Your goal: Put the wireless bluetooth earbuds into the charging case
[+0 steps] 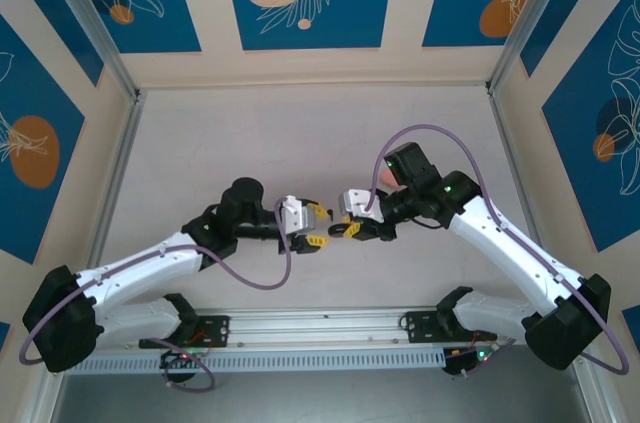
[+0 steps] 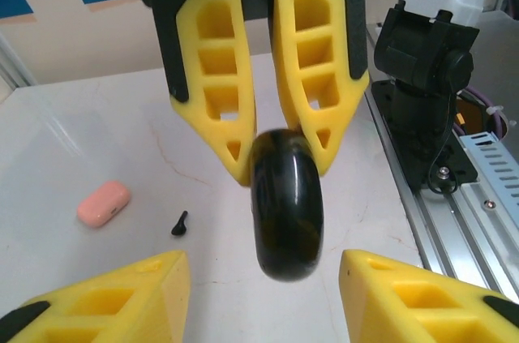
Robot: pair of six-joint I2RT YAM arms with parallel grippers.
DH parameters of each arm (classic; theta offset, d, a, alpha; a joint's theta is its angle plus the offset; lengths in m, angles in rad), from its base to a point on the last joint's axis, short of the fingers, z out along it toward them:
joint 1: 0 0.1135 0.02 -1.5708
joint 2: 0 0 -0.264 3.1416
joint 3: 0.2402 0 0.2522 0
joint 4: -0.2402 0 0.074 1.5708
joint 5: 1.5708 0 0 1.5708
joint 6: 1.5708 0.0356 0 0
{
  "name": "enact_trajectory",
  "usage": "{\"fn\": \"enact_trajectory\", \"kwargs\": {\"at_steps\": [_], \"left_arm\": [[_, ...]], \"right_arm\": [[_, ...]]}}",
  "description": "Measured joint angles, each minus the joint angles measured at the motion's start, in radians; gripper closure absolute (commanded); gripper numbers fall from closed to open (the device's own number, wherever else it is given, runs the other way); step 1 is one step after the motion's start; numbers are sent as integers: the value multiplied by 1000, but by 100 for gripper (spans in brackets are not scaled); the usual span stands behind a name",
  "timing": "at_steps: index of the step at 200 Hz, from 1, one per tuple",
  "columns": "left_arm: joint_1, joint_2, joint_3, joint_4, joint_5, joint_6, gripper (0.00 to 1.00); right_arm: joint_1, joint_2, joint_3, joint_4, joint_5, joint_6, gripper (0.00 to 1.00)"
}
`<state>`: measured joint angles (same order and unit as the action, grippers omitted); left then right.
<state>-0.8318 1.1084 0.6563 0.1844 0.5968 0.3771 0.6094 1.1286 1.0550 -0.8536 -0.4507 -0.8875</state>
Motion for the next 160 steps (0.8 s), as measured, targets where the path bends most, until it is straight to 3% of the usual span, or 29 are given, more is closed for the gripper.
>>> {"fn": "enact_trajectory", "kwargs": {"at_steps": [160], "left_arm": [[-28, 31, 12, -36, 0, 23, 67]], "right_arm": [[17, 27, 9, 45, -47, 5, 88]]}}
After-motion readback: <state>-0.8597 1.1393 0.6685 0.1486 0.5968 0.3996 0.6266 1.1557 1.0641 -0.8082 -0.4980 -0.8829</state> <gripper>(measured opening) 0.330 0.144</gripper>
